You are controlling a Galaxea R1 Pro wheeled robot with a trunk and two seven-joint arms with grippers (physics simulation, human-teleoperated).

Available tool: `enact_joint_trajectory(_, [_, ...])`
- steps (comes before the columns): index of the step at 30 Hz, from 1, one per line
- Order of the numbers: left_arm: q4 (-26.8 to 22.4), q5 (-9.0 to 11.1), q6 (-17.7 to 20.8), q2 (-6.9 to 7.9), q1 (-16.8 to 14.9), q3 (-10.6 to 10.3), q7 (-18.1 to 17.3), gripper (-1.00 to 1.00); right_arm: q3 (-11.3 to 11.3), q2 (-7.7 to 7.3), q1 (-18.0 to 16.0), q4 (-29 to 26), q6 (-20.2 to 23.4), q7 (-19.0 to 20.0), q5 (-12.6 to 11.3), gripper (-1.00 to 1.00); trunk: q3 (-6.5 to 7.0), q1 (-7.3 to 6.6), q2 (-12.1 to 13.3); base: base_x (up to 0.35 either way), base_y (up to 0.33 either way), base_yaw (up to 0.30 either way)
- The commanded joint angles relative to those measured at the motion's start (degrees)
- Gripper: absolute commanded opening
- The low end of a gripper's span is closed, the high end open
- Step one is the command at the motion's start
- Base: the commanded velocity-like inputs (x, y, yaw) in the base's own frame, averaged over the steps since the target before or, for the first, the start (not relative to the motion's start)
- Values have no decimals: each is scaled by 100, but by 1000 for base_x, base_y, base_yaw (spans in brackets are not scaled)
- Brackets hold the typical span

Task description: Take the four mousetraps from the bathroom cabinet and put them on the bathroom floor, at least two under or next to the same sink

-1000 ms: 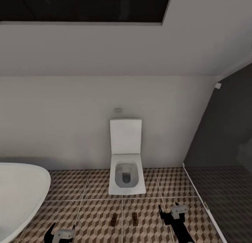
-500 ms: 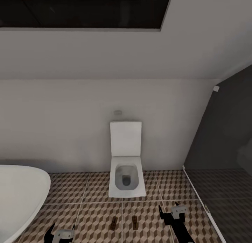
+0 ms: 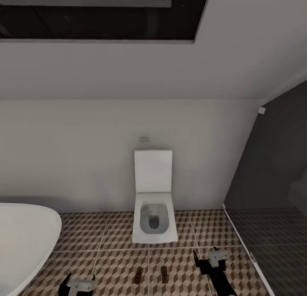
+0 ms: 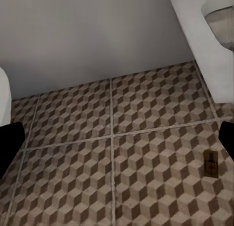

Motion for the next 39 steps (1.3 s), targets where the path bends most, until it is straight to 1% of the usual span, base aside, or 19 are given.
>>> enact_joint_trajectory(1, [13, 4, 55, -5, -6, -48, 34, 100, 52, -2, -4, 5, -3, -24, -35, 100, -11, 3, -12, 0, 0, 0])
enact_joint_trajectory(2, [13, 3, 140, -7, -6, -48, 32, 100, 52, -3, -3, 6, 9, -24, -35, 100, -10, 3, -12, 0, 0, 0])
enact_joint_trajectory(3, [13, 3, 344, -7, -6, -48, 27, 100, 52, -10, 1, 7, 42, -26, -35, 100, -10, 3, -12, 0, 0, 0])
enact_joint_trajectory(4, [13, 3, 457, -6, -6, -48, 24, 100, 52, -15, 6, 8, 62, -28, -33, 100, -9, 3, -12, 0, 0, 0])
enact_joint_trajectory(5, [13, 4, 683, -4, -6, -48, 17, 100, 50, -26, 34, 9, 112, -30, -34, 100, -9, 3, -12, 0, 0, 0])
enact_joint_trajectory(6, [13, 5, 792, -2, -6, -48, 15, 100, 51, -29, 55, 9, 140, -31, -34, 100, -8, 3, -12, 0, 0, 0])
enact_joint_trajectory(8, [19, 8, 1210, 0, -6, -48, 6, 100, 52, -47, 181, 10, 299, -34, -35, 100, -8, 3, -12, 0, 0, 0])
enact_joint_trajectory(9, [20, 9, 1300, 5, -3, -46, 3, 100, 52, -53, 250, 10, 359, -34, -35, 100, -8, 3, -12, 0, 0, 0])
enact_joint_trajectory(14, [21, 11, 1429, 17, 138, -41, 3, 100, 46, -62, 470, 10, 528, -38, -35, 100, -8, 3, -12, 0, 0, 0])
enact_joint_trajectory(17, [21, 11, 1466, 21, 343, -40, 0, 100, 44, -74, 646, 10, 634, -36, -32, 100, -8, 3, -12, 0, 0, 0])
enact_joint_trajectory(21, [21, 11, 1477, 27, 505, -39, 2, 100, 47, -82, 803, 10, 697, -32, -33, 100, -8, 3, -12, 0, 0, 0])
enact_joint_trajectory(22, [22, 19, 1487, 68, 712, -39, 2, 100, 45, -86, 1025, 10, 730, -24, -34, 100, -8, 3, -12, 0, 0, 0])
enact_joint_trajectory(23, [22, 22, 1507, 87, 799, -39, 0, 100, 48, -87, 1130, 10, 735, -18, -33, 100, -8, 3, -12, 0, 0, 0])
enact_joint_trajectory(27, [22, 26, 1595, 109, 1042, -39, -31, 100, 51, -79, 1363, 12, 746, -9, -34, 100, -8, 3, -12, 0, 0, 0])
enact_joint_trajectory(29, [22, 31, 1623, 114, 1215, -39, -87, 100, 51, -75, 1481, 14, 749, -8, -35, 100, -8, 3, -12, 0, 0, 0])
enact_joint_trajectory(30, [22, 40, 1637, 117, 1377, -39, -164, 100, 52, -73, 1597, 17, 772, -3, -35, 100, -8, 3, -12, 0, 0, 0])
enact_joint_trajectory(35, [22, 70, 1641, 119, 1627, -39, -278, 100, 50, -74, 1808, 18, 931, 73, -35, 100, -8, 3, -12, 0, 0, 0])
enact_joint_trajectory(39, [22, 88, 1637, 149, 1771, -39, -312, 100, 47, -79, 2009, 19, 1055, 321, -35, 100, -8, 3, -12, 0, 0, 0])
